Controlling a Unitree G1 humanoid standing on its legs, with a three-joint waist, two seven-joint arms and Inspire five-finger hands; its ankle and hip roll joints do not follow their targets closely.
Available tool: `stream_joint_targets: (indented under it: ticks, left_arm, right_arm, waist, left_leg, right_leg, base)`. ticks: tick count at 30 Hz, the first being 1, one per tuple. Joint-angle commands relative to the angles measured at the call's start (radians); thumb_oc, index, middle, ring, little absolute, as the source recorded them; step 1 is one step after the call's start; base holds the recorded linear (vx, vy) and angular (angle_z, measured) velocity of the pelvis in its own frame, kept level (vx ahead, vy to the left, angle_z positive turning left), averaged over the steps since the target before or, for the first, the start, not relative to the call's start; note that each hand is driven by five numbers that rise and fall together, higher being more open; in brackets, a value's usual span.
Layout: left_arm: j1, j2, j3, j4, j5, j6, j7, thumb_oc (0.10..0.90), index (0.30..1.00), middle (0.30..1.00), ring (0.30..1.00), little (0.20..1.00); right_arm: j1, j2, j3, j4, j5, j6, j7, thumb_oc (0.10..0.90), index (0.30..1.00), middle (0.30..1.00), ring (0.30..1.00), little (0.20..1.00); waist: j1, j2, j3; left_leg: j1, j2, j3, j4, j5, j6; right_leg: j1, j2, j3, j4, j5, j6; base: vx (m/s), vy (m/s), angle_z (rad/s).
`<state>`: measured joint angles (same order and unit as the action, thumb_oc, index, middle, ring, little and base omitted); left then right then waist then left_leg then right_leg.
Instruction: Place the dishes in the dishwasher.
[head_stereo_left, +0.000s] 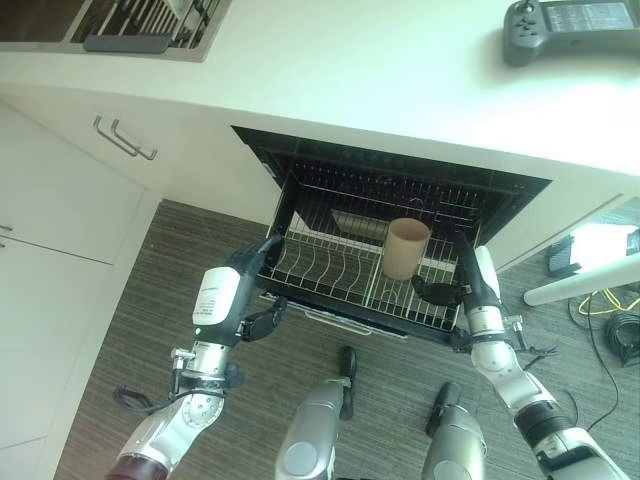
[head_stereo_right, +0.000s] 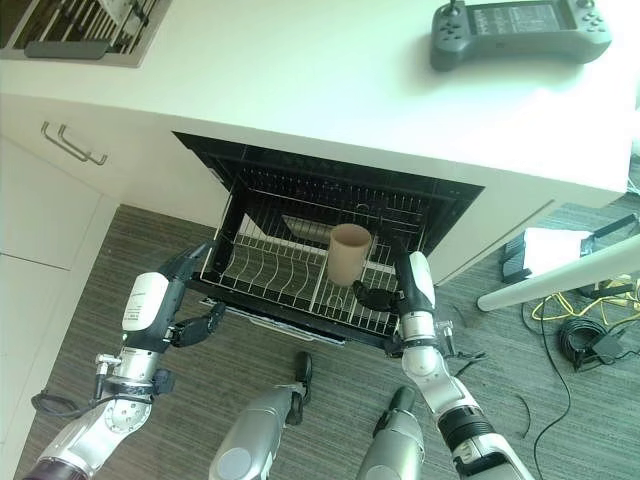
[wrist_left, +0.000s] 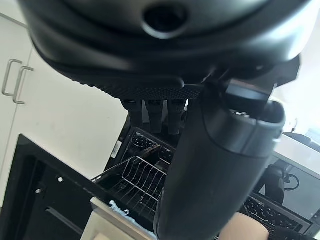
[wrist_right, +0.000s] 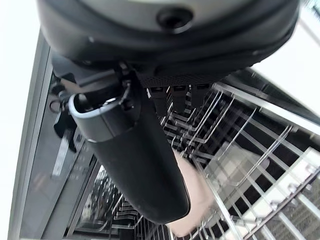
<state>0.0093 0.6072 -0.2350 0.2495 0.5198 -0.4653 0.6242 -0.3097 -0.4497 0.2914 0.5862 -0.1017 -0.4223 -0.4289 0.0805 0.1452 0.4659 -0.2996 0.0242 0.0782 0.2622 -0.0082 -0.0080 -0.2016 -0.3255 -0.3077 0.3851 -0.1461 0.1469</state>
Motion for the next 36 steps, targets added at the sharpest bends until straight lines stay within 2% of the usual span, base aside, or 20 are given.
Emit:
stream_joint_targets:
  ticks: [1, 9, 18, 19, 22, 23, 24, 28, 31, 33, 36]
  left_arm:
    - [-0.03, -0.01, 0.021, -0.048, -0.006, -0.065, 0.097, 0.8, 0.9, 0.9, 0.9, 0.9]
    - [-0.024, -0.02, 0.021, -0.046, -0.004, -0.071, 0.097, 0.8, 0.9, 0.9, 0.9, 0.9]
    - [0.026, -0.036, 0.054, -0.044, 0.003, -0.072, 0.092, 0.8, 0.9, 0.9, 0.9, 0.9]
    - [0.04, -0.038, 0.066, -0.043, 0.011, -0.08, 0.078, 0.8, 0.9, 0.9, 0.9, 0.9]
    - [0.063, -0.043, 0.078, -0.039, 0.009, -0.084, 0.07, 0.8, 0.9, 0.9, 0.9, 0.9]
    - [0.071, -0.045, 0.084, -0.042, -0.002, -0.081, 0.063, 0.8, 0.9, 0.9, 0.9, 0.9]
    - [0.099, -0.055, 0.099, -0.038, -0.015, -0.083, 0.056, 0.8, 0.9, 0.9, 0.9, 0.9]
    - [0.139, -0.066, 0.127, -0.031, -0.055, -0.073, 0.022, 0.8, 0.9, 0.9, 0.9, 0.9]
    - [0.146, -0.066, 0.149, -0.033, -0.096, -0.078, -0.01, 0.8, 0.9, 0.9, 0.9, 0.9]
    - [0.147, -0.069, 0.17, -0.049, -0.143, -0.086, -0.046, 0.8, 0.9, 0.9, 0.9, 0.9]
    - [0.151, -0.076, 0.205, -0.091, -0.19, -0.058, -0.074, 0.8, 0.9, 0.9, 0.9, 0.9]
  right_arm:
    - [0.038, -0.028, 0.01, -0.027, -0.05, -0.068, -0.021, 0.8, 0.9, 0.9, 0.9, 0.9]
    - [0.047, -0.026, 0.001, -0.029, -0.025, -0.089, -0.005, 0.8, 0.9, 0.9, 0.9, 0.9]
    - [0.116, -0.008, -0.039, -0.188, 0.098, -0.218, 0.046, 0.8, 0.9, 0.9, 0.9, 0.9]
    - [0.145, -0.002, -0.054, -0.245, 0.13, -0.259, 0.065, 0.8, 0.9, 0.9, 0.9, 0.9]
    - [0.181, 0.005, -0.072, -0.32, 0.17, -0.275, 0.107, 0.8, 0.9, 0.9, 0.9, 0.9]
    - [0.194, 0.008, -0.078, -0.344, 0.181, -0.279, 0.12, 0.8, 0.9, 0.9, 0.9, 0.9]
    - [0.22, 0.011, -0.091, -0.391, 0.22, -0.279, 0.157, 0.8, 0.9, 0.9, 0.9, 0.9]
    - [0.266, 0.027, -0.132, -0.459, 0.329, -0.246, 0.233, 0.8, 0.9, 0.9, 0.9, 0.9]
    - [0.287, 0.039, -0.156, -0.482, 0.35, -0.254, 0.269, 0.8, 0.9, 0.9, 0.9, 0.9]
    - [0.312, 0.054, -0.178, -0.518, 0.366, -0.258, 0.287, 0.8, 0.9, 0.9, 0.9, 0.9]
    - [0.339, 0.069, -0.204, -0.554, 0.406, -0.252, 0.328, 0.8, 0.9, 0.9, 0.9, 0.9]
  waist:
    - [0.002, 0.017, -0.025]
    - [-0.003, 0.023, -0.029]
    - [-0.022, 0.009, -0.061]
    - [-0.03, 0.005, -0.075]
    - [-0.037, -0.002, -0.098]
    - [-0.039, -0.005, -0.107]
    - [-0.042, -0.012, -0.14]
    - [-0.052, -0.03, -0.196]
    - [-0.061, -0.039, -0.209]
    - [-0.072, -0.054, -0.217]
    - [-0.072, -0.084, -0.221]
  left_leg:
    - [0.012, 0.033, 0.049, 0.038, -0.196, 0.005]
    - [0.016, 0.03, 0.053, 0.038, -0.201, 0.007]
    - [0.046, 0.04, 0.059, 0.038, -0.209, 0.009]
    - [0.059, 0.044, 0.055, 0.038, -0.21, 0.011]
    - [0.084, 0.046, 0.051, 0.038, -0.215, 0.014]
    - [0.095, 0.044, 0.05, 0.038, -0.218, 0.016]
    - [0.13, 0.038, 0.054, 0.038, -0.229, 0.025]
    - [0.196, 0.019, 0.06, 0.038, -0.26, 0.049]
    - [0.22, 0.012, 0.067, 0.038, -0.277, 0.062]
    - [0.236, 0.005, 0.075, 0.038, -0.296, 0.078]
    - [0.248, 0.005, 0.11, 0.038, -0.317, 0.088]
  right_leg:
    - [-0.003, -0.004, 0.015, -0.085, -0.01, 0.01]
    - [-0.005, -0.01, 0.017, -0.085, -0.009, 0.013]
    - [0.028, 0.003, 0.016, -0.085, -0.024, 0.007]
    - [0.049, 0.016, 0.015, -0.085, -0.036, -0.002]
    - [0.082, 0.02, 0.01, -0.085, -0.05, -0.008]
    - [0.094, 0.02, 0.01, -0.085, -0.054, -0.008]
    - [0.127, 0.012, 0.01, -0.085, -0.061, -0.005]
    - [0.182, 0.003, 0.021, -0.085, -0.061, 0.003]
    - [0.196, 0.001, 0.027, -0.085, -0.052, 0.008]
    - [0.198, 0.003, 0.039, -0.085, -0.029, 0.019]
    - [0.181, 0.01, 0.031, -0.085, 0.014, 0.041]
  base:
    - [0.0, 0.0, 0.0]
    - [0.0, 0.0, 0.0]
    - [0.0, -0.004, -0.01]
    - [0.0, 0.0, 0.0]
    - [0.03, 0.039, 0.01]
    - [0.11, 0.207, -0.05]
    - [0.12, 0.233, -0.14]
    - [0.13, 0.212, -0.28]
    - [0.05, 0.136, -0.15]
    - [-0.01, 0.09, -0.11]
    - [0.0, 0.014, -0.15]
